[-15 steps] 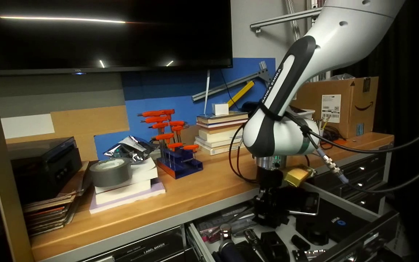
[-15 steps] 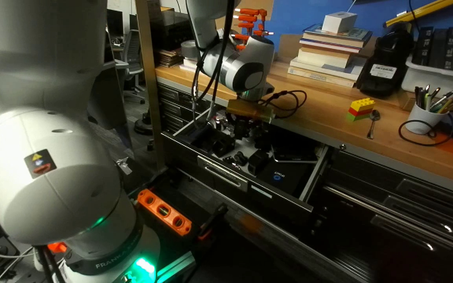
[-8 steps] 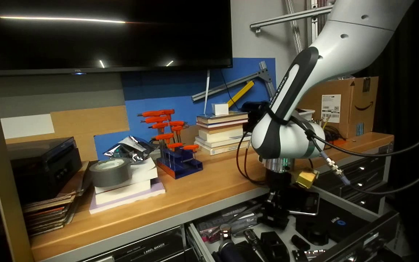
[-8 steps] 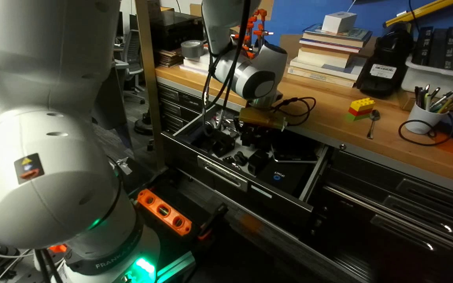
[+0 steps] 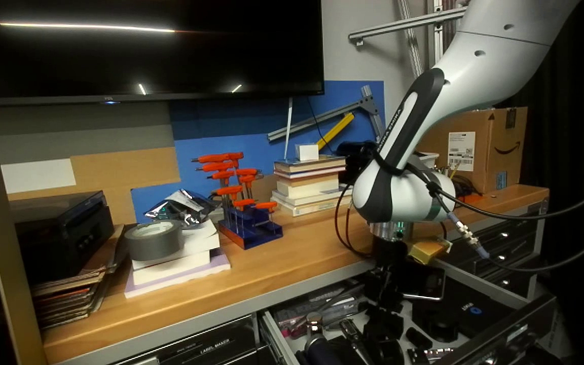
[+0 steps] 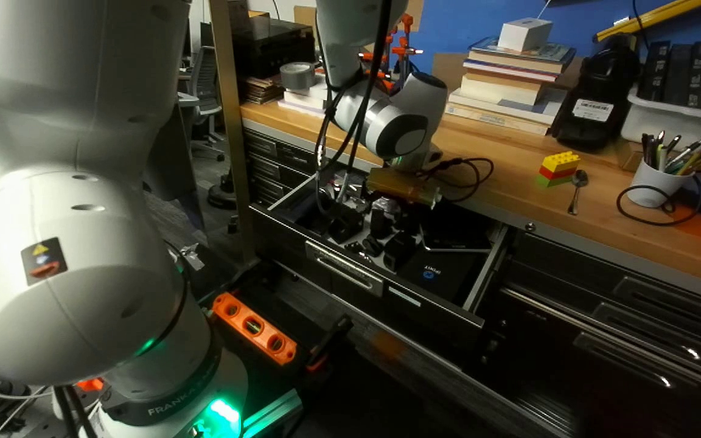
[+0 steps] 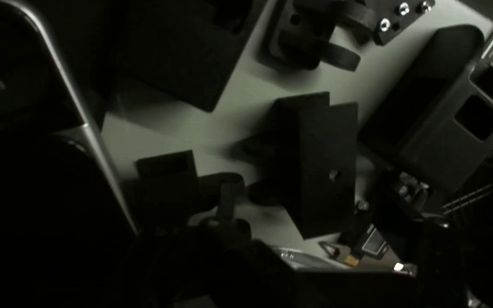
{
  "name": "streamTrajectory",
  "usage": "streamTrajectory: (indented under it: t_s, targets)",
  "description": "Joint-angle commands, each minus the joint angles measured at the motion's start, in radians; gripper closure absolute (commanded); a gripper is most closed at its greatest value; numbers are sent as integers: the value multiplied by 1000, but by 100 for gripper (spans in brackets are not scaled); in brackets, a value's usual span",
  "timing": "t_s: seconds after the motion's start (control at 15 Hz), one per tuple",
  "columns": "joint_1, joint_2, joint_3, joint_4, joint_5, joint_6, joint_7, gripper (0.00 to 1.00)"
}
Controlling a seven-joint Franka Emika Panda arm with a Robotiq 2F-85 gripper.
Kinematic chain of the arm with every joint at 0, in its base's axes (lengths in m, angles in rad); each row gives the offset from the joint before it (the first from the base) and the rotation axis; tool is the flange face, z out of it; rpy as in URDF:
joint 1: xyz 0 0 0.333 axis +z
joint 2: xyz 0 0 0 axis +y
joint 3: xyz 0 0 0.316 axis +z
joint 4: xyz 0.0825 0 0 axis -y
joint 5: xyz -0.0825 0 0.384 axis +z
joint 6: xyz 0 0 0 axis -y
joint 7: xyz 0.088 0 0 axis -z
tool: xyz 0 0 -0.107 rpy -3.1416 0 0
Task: Put the three black objects in the open drawer then close the drawer
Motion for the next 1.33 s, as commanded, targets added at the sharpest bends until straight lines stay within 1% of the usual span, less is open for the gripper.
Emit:
streamTrajectory:
  t_s: [0.0, 0.2, 0.4, 0.47, 0.6, 0.73, 0.93, 1.07, 1.27]
  targets:
    - [21, -126, -1, -75, 59, 56, 149, 0]
    - [73, -238, -58, -147, 26, 60, 335, 0]
    - [141, -357, -140, -247, -36, 74, 528, 0]
    - [163, -397, -170, -285, -74, 76, 602, 0]
    - [187, -463, -226, -350, -175, 71, 752, 0]
    - [182, -516, -266, -405, -300, 56, 904, 0]
    - [145, -576, -287, -463, -465, 16, 1131, 0]
    - [119, -606, -277, -494, -549, -21, 1283, 0]
    - [103, -624, -239, -530, -610, -89, 1507, 0]
